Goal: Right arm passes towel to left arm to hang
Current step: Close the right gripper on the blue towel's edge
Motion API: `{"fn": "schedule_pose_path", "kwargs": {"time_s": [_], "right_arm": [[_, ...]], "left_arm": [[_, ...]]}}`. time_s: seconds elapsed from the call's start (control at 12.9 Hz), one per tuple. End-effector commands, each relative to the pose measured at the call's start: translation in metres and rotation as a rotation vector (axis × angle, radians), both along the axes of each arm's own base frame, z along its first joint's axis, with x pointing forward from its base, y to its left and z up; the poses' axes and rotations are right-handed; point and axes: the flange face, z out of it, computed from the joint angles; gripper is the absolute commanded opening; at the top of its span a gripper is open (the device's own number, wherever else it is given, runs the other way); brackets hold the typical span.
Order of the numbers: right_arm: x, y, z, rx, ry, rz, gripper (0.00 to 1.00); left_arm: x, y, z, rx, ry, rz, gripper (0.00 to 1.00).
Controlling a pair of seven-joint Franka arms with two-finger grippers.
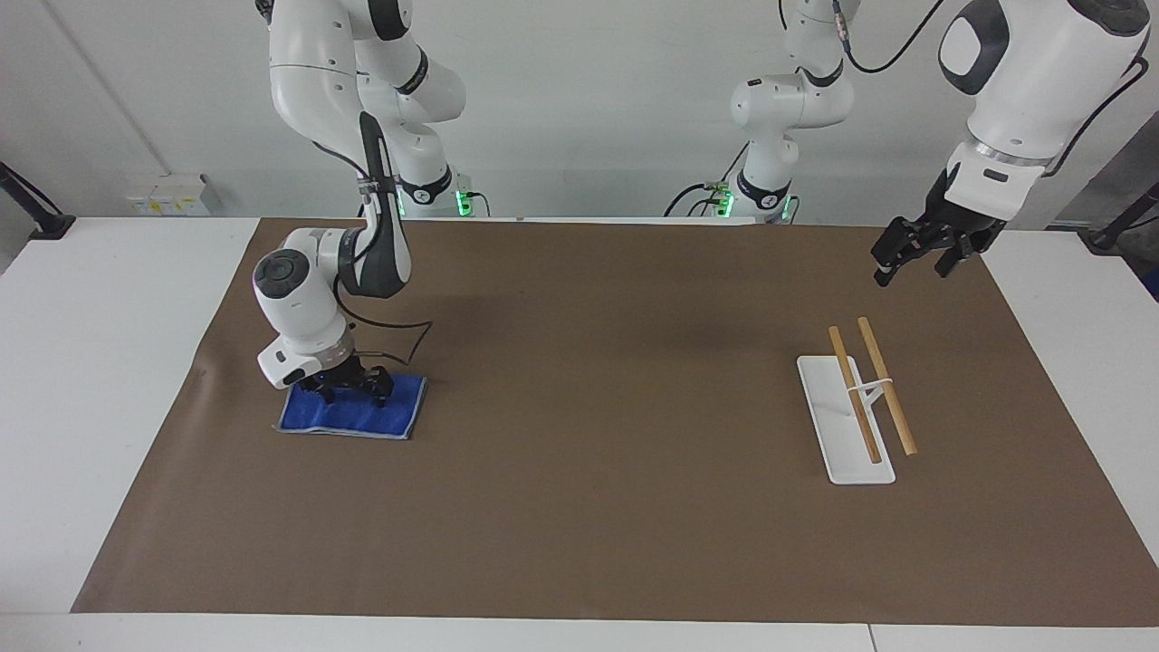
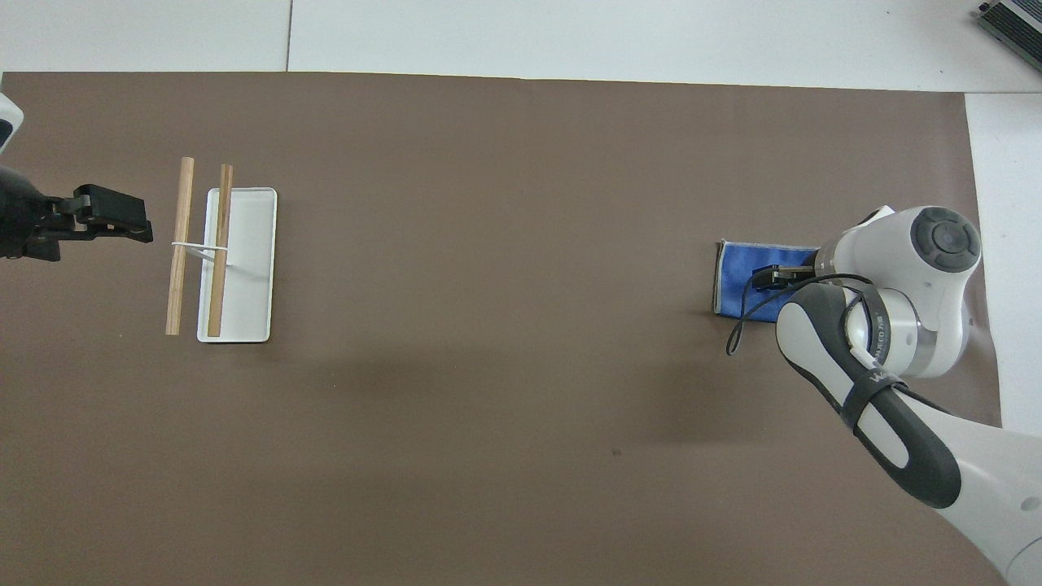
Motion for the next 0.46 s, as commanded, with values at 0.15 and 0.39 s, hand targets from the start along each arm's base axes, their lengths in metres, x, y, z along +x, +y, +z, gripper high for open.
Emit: {"fn": "schedule_pose_path", "kwargs": {"time_s": [0.15, 0.39], "right_arm": [[-0.0007, -0.0002, -0.0015, -0.002, -0.011, 0.022, 0.63], [-0.0005, -0.0002, 0.0012, -0.001, -0.015, 0.015, 0.4]], "left_arm": [[-0.0079, -0.0015, -0.0019, -0.001, 0.004, -0.01, 1.0], [-0.0084, -0.0024, -0.001, -0.001, 0.002, -0.011, 1.0]]}}
